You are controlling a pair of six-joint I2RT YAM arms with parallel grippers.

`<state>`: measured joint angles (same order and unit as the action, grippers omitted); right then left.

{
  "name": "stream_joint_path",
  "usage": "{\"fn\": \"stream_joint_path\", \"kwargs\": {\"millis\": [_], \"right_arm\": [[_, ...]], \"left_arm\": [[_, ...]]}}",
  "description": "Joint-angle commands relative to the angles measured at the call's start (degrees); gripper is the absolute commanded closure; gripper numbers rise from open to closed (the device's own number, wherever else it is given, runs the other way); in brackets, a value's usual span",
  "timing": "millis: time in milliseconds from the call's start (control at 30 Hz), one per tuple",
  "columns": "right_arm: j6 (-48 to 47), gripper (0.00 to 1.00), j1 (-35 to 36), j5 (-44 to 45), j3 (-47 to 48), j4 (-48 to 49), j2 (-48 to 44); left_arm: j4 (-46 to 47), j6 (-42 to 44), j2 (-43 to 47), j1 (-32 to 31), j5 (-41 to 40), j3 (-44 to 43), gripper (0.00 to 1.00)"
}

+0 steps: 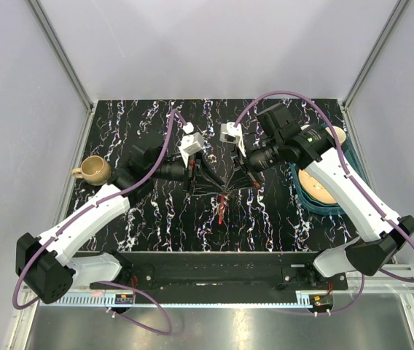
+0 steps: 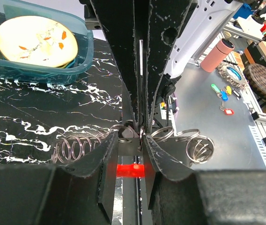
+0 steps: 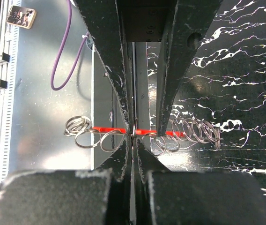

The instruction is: Remove the keys from the keyring

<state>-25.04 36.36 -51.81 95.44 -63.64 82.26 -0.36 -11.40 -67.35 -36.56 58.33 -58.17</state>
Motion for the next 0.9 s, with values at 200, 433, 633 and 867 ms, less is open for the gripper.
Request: {"fn": "stream_joint_path", "kwargs": {"millis": [200, 433, 633, 867], "right_arm": [[1.66, 1.0, 0.12, -2.94, 0.54, 3.17, -0.08], [1.83, 1.0, 0.2, -2.24, -0.16, 3.17, -0.17], [7.8, 0.87, 0.12, 0.39, -1.56, 11.05, -2.8], [14.13, 0.73, 0.12, 6.28, -14.21, 25.92, -12.11]], "left_arm": [[1.06, 1.73, 0.03, -1.24, -0.23, -3.53, 0.74], [0.45, 2.17, 0.12, -1.33, -1.19, -3.7, 1.0], [10.26, -1.51, 5.02, -1.06, -6.55, 1.38, 1.0], [29.62, -15.4, 6.53, 0.96, -8.84, 9.47, 1.0]]}}
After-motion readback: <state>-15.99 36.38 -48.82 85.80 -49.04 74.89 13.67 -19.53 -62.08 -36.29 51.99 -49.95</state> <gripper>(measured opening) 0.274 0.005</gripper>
